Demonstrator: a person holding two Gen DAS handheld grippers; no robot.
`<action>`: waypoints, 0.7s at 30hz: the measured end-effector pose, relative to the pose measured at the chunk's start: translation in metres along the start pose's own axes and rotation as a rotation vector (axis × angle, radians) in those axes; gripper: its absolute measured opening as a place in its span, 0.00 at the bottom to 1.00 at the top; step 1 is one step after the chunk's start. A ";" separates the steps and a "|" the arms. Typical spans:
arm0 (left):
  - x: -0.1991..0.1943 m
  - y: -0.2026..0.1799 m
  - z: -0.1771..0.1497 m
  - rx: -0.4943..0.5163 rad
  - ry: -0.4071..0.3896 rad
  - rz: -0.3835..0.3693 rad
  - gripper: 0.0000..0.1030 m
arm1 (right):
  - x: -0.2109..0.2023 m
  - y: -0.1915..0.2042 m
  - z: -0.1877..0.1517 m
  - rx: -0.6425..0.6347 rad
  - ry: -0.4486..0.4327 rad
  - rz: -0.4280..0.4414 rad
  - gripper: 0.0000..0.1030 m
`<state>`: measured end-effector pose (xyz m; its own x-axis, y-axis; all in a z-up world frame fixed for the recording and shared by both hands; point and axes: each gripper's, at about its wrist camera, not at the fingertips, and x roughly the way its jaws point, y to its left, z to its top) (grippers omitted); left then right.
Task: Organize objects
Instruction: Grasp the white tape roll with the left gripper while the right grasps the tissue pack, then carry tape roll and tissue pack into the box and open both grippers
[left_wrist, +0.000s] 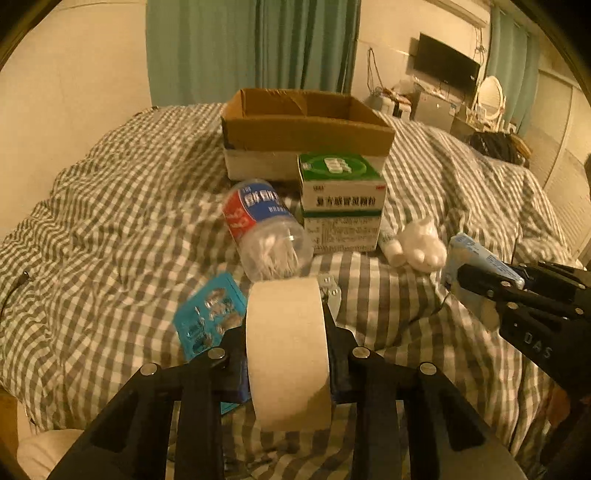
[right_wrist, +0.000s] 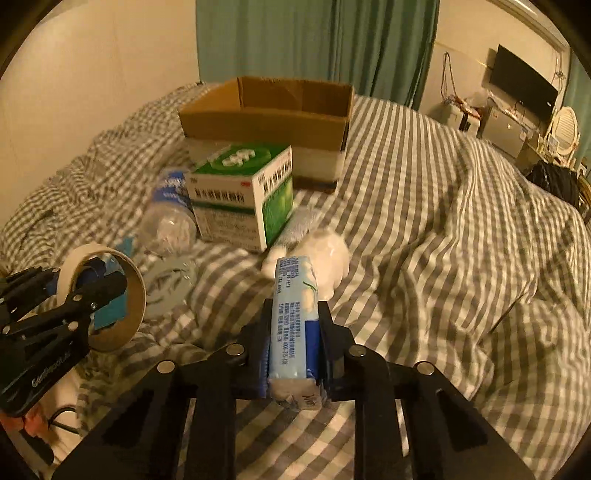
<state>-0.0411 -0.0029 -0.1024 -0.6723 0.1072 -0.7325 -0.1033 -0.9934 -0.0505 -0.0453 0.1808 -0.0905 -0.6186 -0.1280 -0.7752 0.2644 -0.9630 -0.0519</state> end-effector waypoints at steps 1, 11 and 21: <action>-0.003 0.000 0.002 -0.003 -0.007 0.001 0.29 | -0.007 0.000 0.001 -0.003 -0.014 0.004 0.19; -0.038 -0.006 0.062 0.057 -0.090 -0.041 0.29 | -0.059 0.002 0.051 -0.088 -0.198 0.054 0.19; 0.005 0.000 0.175 0.114 -0.126 -0.077 0.29 | -0.033 -0.017 0.166 -0.065 -0.308 0.138 0.19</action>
<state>-0.1726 0.0049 0.0132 -0.7449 0.1938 -0.6384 -0.2354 -0.9717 -0.0204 -0.1523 0.1623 0.0410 -0.7654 -0.3315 -0.5515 0.4020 -0.9156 -0.0075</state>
